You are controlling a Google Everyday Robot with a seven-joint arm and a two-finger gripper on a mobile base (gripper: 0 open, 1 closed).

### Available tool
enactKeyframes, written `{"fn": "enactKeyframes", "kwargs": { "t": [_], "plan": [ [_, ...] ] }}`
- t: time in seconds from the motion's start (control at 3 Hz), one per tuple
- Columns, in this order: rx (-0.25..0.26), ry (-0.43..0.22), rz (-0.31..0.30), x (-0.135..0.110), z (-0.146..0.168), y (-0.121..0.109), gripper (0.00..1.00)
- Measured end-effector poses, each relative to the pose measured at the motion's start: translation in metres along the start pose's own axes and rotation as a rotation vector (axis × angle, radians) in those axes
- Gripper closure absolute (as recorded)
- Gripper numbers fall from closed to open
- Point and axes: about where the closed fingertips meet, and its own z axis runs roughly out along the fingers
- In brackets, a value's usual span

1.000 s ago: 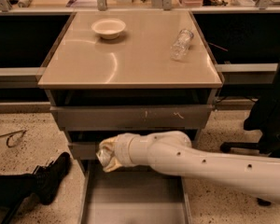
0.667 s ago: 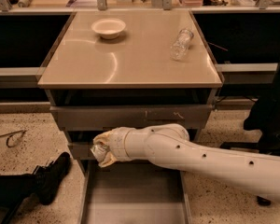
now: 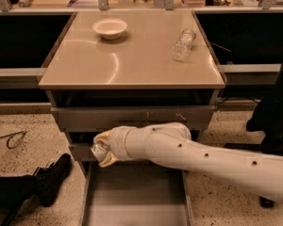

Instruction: Pick 7up can from bottom drawer and place on counter

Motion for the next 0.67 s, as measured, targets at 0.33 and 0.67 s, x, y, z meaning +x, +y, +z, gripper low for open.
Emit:
{"fn": "enactKeyframes", "kwargs": {
  "t": [0.33,0.67],
  "plan": [
    [0.013,-0.036,-0.07,-0.044,-0.015,-0.072,1.0],
    [0.026,-0.09,-0.131,-0.088,-0.032,-0.149,1.0]
  ]
}}
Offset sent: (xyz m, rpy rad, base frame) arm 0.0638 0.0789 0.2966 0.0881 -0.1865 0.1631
